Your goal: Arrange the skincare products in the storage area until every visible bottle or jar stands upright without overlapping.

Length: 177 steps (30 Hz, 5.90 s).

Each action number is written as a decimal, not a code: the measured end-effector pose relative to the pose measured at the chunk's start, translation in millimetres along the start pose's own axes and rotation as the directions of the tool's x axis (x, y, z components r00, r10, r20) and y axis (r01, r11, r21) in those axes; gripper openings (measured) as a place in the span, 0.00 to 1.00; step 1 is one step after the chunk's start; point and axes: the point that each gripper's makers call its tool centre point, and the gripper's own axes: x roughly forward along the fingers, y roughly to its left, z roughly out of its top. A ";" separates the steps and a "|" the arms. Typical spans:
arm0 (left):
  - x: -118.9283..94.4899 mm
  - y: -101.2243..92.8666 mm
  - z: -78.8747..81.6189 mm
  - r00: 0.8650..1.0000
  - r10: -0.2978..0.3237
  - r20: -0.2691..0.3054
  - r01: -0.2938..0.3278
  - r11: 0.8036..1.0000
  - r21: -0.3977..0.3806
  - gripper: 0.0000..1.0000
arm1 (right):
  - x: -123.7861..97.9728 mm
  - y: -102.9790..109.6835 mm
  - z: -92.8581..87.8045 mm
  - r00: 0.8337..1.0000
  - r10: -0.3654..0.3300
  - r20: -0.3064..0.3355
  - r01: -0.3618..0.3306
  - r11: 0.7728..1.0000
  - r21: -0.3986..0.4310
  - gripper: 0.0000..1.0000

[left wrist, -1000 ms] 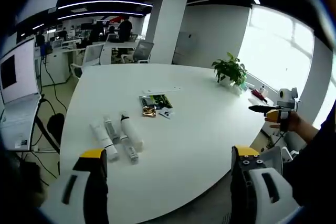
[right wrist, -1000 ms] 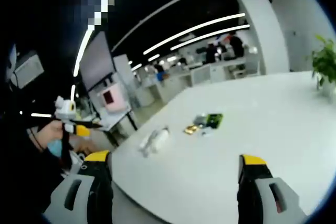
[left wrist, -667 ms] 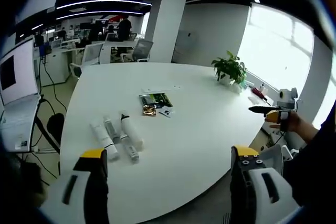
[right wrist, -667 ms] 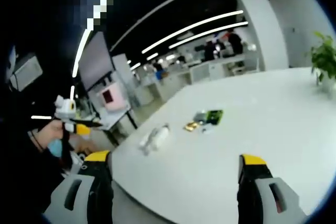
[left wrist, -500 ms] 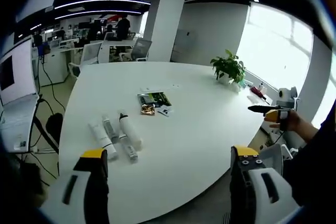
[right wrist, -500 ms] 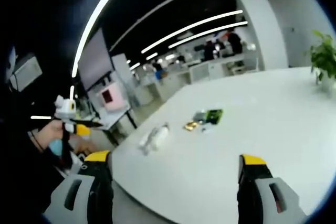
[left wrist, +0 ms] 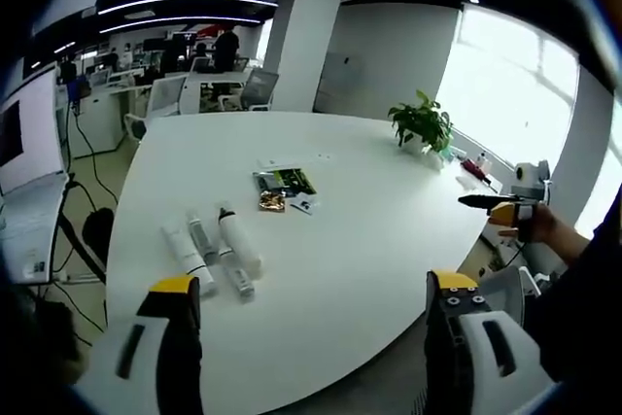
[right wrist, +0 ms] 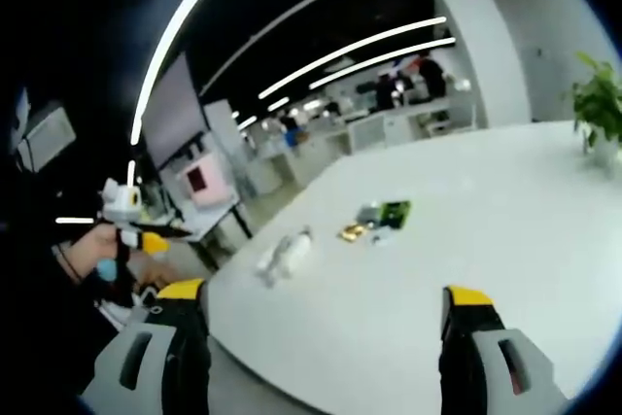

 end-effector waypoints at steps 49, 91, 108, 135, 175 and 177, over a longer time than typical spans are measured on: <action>44.9 74.4 -19.8 0.993 0.063 -0.103 -0.070 0.996 -0.063 0.77 | 32.7 -12.4 -12.1 0.999 -0.003 -0.045 0.005 0.998 0.059 0.99; 104.7 151.5 -65.7 0.939 0.192 -0.285 -0.208 0.978 -0.026 0.59 | 44.1 -29.0 -18.2 0.996 -0.038 -0.078 0.046 0.993 0.104 0.97; 132.5 175.3 -78.7 0.917 0.216 -0.334 -0.250 0.966 -0.061 0.53 | 50.5 -36.1 -10.6 0.996 -0.046 -0.075 0.054 0.992 0.110 0.97; 171.0 208.5 -81.5 0.865 0.290 -0.410 -0.320 0.947 -0.006 0.43 | 52.8 -44.9 -16.3 0.992 -0.069 -0.104 0.080 0.990 0.112 0.97; 171.1 221.2 -92.2 0.840 0.284 -0.462 -0.363 0.927 -0.091 0.28 | 54.1 -47.7 -18.6 0.991 -0.073 -0.110 0.087 0.989 0.120 0.96; 170.9 221.0 -91.9 0.841 0.284 -0.460 -0.365 0.926 -0.096 0.27 | 54.3 -47.8 -18.6 0.991 -0.074 -0.110 0.087 0.989 0.121 0.96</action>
